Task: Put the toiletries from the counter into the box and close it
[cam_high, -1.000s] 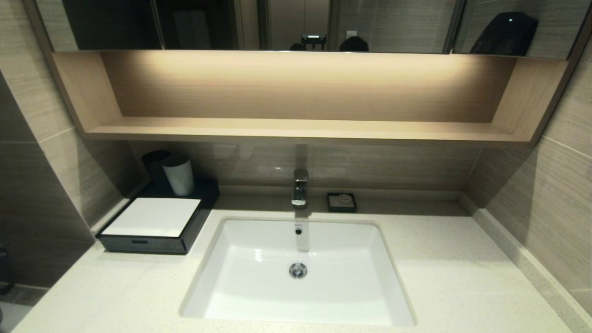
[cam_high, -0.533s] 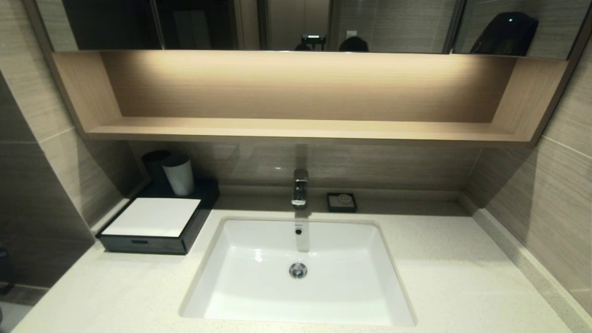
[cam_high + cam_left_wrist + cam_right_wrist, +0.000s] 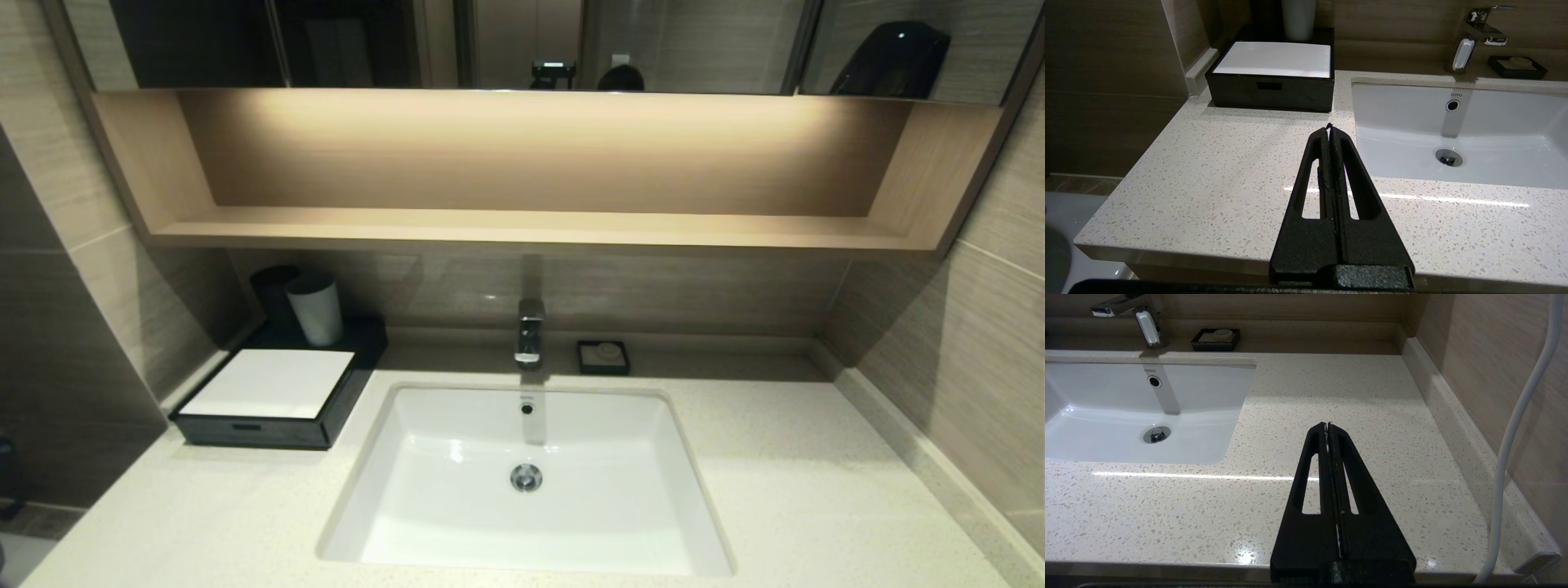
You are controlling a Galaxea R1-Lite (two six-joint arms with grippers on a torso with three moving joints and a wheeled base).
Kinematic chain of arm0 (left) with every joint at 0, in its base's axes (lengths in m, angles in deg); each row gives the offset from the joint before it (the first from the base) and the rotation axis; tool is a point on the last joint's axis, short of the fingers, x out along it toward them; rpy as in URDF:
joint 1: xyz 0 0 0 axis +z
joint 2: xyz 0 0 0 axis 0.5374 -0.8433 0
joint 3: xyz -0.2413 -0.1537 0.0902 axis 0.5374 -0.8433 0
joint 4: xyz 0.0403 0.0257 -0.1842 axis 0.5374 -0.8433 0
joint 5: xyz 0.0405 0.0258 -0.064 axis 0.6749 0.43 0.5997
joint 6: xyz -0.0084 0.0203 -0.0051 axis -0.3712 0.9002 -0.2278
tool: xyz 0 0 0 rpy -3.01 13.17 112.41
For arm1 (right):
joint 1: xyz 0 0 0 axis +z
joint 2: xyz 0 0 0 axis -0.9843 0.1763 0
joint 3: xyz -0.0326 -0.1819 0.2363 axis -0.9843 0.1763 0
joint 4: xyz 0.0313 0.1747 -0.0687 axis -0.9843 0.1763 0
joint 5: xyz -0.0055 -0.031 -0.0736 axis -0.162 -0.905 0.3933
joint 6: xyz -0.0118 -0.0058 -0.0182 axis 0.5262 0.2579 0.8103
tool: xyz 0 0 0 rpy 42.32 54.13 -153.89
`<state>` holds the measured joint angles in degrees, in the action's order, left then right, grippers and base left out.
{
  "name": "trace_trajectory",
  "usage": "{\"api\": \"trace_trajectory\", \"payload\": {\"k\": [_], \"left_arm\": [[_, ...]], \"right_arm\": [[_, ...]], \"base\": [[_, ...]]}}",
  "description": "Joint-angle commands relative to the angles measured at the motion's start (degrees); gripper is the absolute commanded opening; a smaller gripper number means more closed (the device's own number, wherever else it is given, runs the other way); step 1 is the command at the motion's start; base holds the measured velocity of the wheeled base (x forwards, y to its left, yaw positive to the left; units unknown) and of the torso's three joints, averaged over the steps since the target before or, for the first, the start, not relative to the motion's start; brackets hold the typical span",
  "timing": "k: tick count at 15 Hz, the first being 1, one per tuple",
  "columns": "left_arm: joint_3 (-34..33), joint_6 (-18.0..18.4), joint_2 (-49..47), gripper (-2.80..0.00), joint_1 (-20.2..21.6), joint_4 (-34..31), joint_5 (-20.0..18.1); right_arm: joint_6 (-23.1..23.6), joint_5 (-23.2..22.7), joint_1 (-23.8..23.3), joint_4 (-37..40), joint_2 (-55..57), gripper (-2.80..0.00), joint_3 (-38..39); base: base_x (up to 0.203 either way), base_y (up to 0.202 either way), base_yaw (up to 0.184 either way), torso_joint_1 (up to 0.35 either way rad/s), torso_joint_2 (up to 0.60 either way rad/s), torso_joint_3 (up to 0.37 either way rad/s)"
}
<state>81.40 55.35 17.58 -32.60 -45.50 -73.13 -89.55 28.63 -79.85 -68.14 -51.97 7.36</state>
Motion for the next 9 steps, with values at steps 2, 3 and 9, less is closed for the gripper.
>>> {"api": "trace_trajectory", "payload": {"k": [2,3,9], "left_arm": [[-0.01,0.00,0.01,-2.80,0.01,0.02,0.02],[-0.01,0.00,0.01,-2.80,0.01,0.02,0.02],[-0.01,0.00,0.01,-2.80,0.01,0.02,0.02]], "right_arm": [[-0.29,0.00,0.00,0.02,-0.09,-2.80,0.01],[-0.29,0.00,0.00,0.02,-0.09,-2.80,0.01],[-0.38,0.00,0.00,0.02,0.00,-2.80,0.01]], "base": [[0.000,0.000,0.000,0.000,0.00,0.000],[0.000,0.000,0.000,0.000,0.00,0.000],[0.000,0.000,0.000,0.000,0.00,0.000]]}}
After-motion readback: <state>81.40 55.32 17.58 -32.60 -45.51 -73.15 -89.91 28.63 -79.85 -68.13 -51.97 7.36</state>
